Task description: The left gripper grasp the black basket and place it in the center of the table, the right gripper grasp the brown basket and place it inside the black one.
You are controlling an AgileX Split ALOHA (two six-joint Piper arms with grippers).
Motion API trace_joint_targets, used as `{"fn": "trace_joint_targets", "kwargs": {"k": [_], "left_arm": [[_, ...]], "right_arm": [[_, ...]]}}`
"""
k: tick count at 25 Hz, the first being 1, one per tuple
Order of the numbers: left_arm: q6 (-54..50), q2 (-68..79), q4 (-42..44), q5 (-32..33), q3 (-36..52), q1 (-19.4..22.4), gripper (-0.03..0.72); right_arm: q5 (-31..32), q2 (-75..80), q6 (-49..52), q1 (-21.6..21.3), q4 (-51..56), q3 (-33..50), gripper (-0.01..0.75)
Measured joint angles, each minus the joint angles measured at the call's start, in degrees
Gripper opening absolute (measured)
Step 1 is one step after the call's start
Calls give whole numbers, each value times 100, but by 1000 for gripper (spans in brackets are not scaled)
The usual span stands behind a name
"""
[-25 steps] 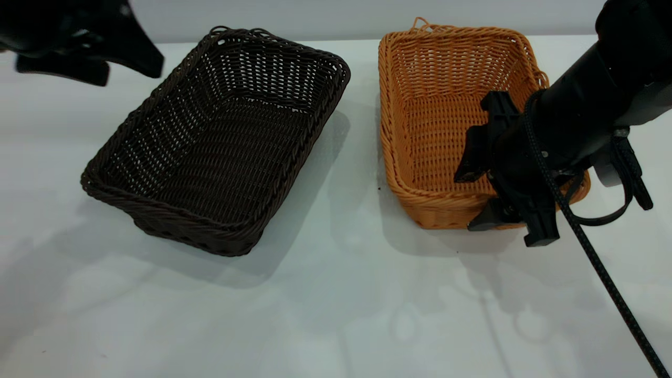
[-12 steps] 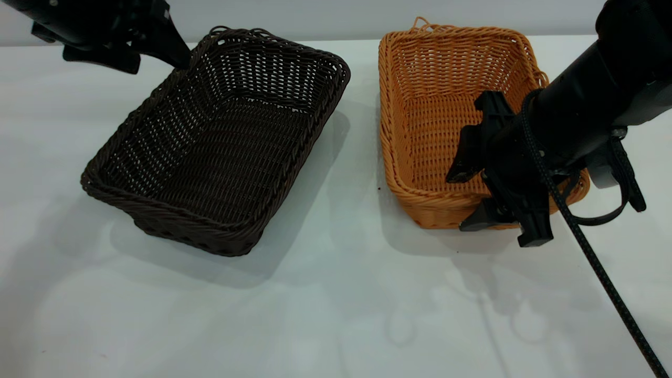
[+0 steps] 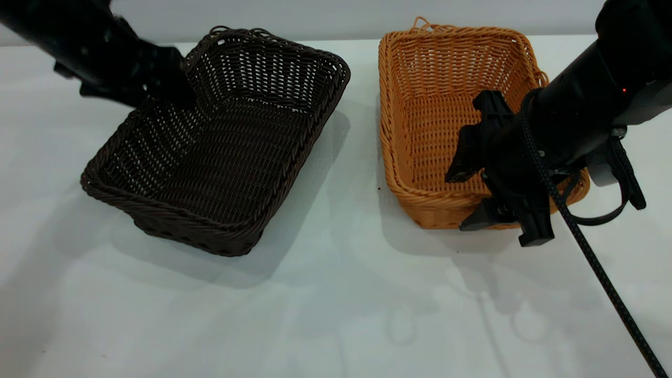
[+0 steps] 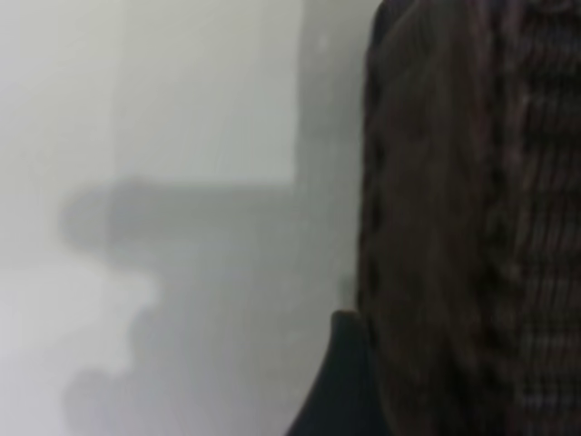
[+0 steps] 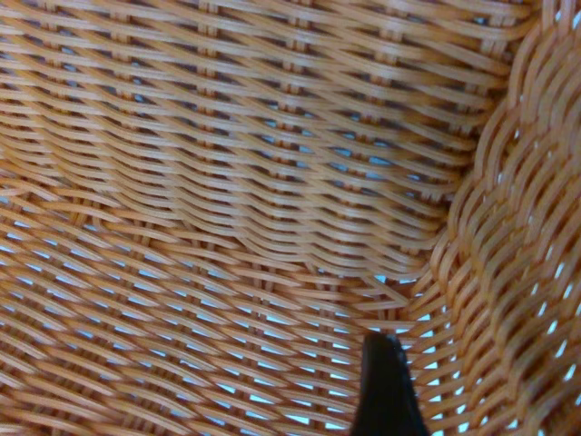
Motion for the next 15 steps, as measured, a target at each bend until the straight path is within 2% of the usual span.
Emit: {"fn": "trace_joint_targets", "kwargs": {"k": [4,7,9,13,15], "left_arm": [[0,351,0,-98,-14,0,575],[-4,550,0,-128,-14,0,538],[2,620,0,-199,-20,0,483],[-4,620,-17,-212,-33,-12,295],[-10,620,-20,-241,-45,-19,258]], "right_arm": [[-11,0,-38,0,0,0,435],[-11,0,-117,0,0,0,415],[-30,0,-129,0,0,0,377],[-128,5,-129,0,0,0,241],[-158,11,-129,0,7,0,163]]}}
